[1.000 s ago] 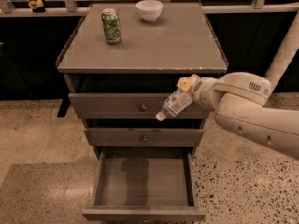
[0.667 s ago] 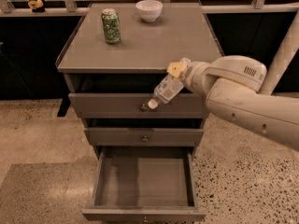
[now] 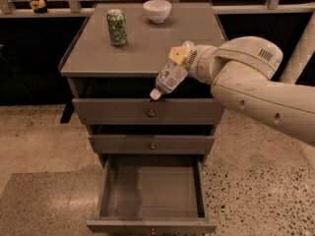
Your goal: Pick blue plastic bottle from bottom drawer and place on counter
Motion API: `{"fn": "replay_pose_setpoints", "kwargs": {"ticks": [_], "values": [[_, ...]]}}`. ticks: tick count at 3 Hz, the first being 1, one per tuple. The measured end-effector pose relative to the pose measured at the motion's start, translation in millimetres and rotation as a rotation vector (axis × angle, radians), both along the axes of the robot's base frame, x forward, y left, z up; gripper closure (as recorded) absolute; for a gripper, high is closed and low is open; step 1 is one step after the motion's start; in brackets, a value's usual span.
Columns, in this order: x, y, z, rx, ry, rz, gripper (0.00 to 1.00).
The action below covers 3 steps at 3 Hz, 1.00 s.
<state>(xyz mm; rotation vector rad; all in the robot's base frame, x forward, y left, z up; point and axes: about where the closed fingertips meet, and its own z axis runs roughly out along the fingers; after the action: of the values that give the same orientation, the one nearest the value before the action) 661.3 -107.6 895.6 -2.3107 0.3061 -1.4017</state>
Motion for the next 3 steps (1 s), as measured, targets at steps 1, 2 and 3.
{"fn": "replay_pose_setpoints", "kwargs": {"ticks": [1, 2, 3], "values": [[10.5, 1.5, -2.6, -0.021, 0.001, 0.002, 1.0], [49.2, 9.2, 4.2, -0.027, -0.028, 0.02, 1.0], [96.9, 16.8, 35.8, -0.016, -0.095, 0.02, 1.0]]}}
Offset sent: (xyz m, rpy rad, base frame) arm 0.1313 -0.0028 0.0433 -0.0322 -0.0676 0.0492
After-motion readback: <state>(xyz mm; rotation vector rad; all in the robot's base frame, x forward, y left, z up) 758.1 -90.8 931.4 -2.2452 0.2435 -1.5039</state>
